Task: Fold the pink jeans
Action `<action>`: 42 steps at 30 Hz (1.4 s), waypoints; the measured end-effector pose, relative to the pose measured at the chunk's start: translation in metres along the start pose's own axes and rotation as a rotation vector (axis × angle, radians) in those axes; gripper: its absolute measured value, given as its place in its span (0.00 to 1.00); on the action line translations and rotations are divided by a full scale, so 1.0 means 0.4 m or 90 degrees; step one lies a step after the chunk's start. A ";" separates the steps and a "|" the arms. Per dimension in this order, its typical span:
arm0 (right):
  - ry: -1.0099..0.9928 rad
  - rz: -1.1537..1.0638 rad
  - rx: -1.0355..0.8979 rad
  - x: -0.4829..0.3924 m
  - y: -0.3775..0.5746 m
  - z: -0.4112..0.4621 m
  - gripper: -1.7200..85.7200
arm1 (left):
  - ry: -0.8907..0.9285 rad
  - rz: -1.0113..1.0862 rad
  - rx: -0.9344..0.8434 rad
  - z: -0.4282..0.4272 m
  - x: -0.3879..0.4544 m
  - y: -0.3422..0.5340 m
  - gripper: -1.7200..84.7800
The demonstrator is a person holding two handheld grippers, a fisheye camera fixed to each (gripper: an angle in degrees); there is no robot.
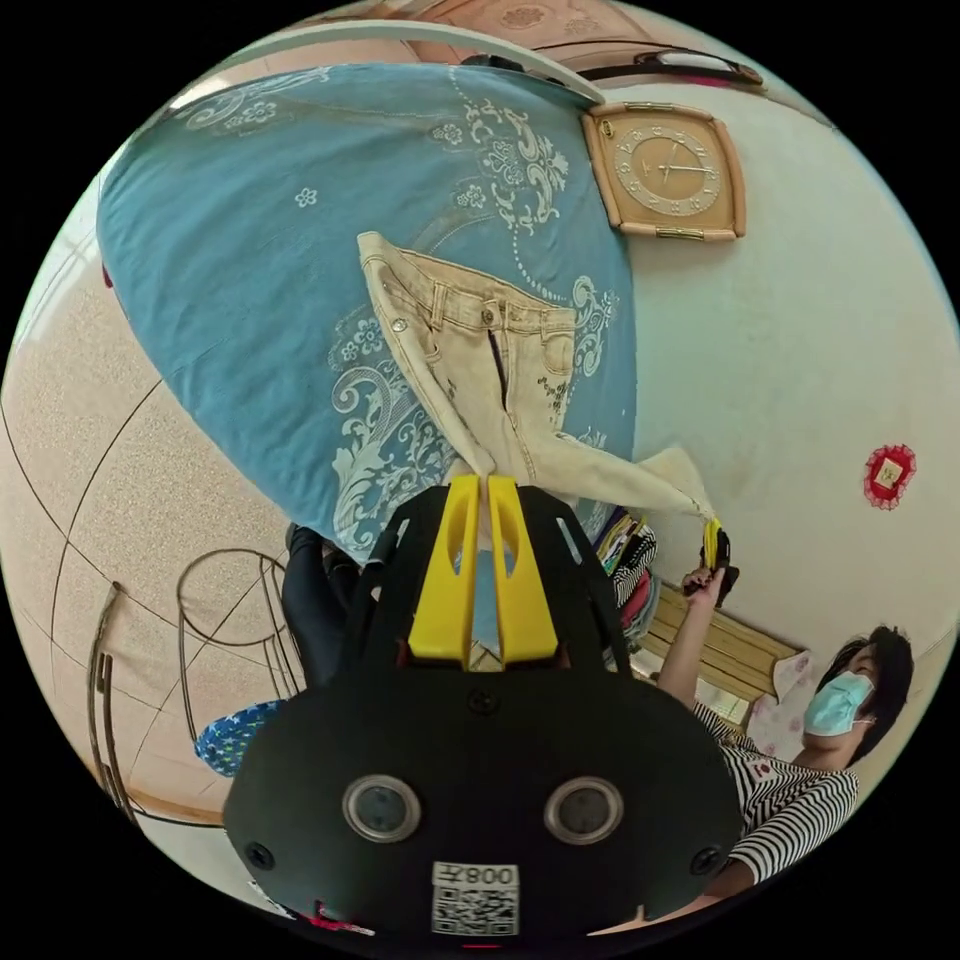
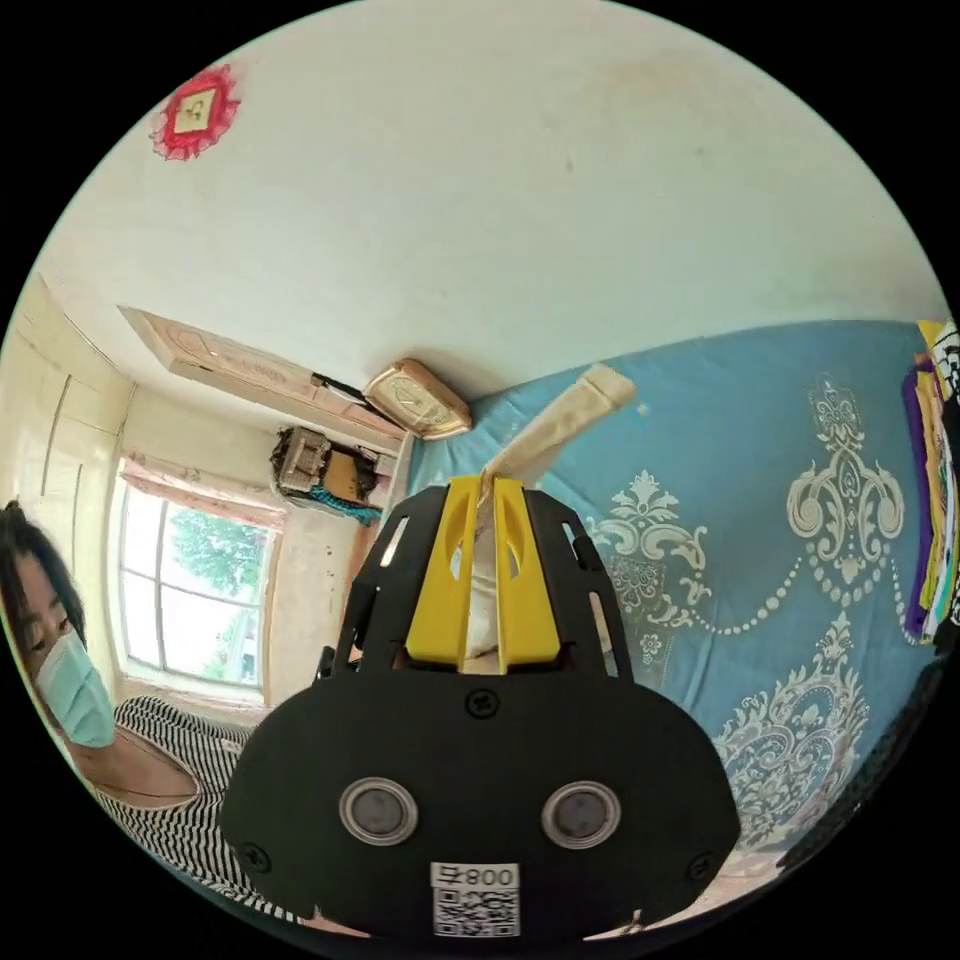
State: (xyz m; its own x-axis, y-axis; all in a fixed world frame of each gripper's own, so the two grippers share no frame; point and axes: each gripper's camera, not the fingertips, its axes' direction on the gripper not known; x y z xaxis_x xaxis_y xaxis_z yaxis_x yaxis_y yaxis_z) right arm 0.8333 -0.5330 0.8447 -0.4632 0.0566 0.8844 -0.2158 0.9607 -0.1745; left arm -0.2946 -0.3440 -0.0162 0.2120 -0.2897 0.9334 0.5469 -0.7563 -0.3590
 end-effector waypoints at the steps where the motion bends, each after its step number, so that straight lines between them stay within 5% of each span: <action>1: 0.029 0.023 -0.005 0.026 0.003 0.009 0.07 | 0.009 -0.021 -0.005 0.017 -0.018 0.013 0.04; 4: 0.106 0.157 -0.046 0.194 0.098 0.064 0.09 | 0.050 -0.054 -0.002 0.056 -0.045 0.042 0.04; 9: -0.056 0.371 -0.163 0.404 0.410 0.231 0.12 | 0.054 -0.066 -0.007 0.083 -0.041 0.061 0.04; 20: -0.197 0.443 -0.181 0.448 0.494 0.322 0.05 | 0.034 -0.046 -0.029 0.125 0.060 0.064 0.04; 27: -0.313 0.357 -0.085 0.412 0.451 0.121 0.03 | 0.044 -0.001 -0.044 0.144 0.168 0.071 0.04; 33: -0.292 0.282 0.002 0.360 0.504 -0.173 0.02 | 0.029 0.044 -0.117 0.196 0.270 0.112 0.04; 42: -0.178 0.501 0.071 0.456 0.849 -0.356 0.02 | -0.042 -0.028 -0.238 0.419 0.272 0.221 0.04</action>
State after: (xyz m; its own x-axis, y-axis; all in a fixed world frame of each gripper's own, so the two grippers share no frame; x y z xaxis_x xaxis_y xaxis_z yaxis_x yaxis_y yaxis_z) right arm 0.7978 -0.1577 1.0082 -0.7070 0.6147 0.3499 0.1818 0.6360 -0.7500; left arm -0.0875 -0.3441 0.0533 0.2538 -0.2231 0.9412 0.2262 -0.9324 -0.2820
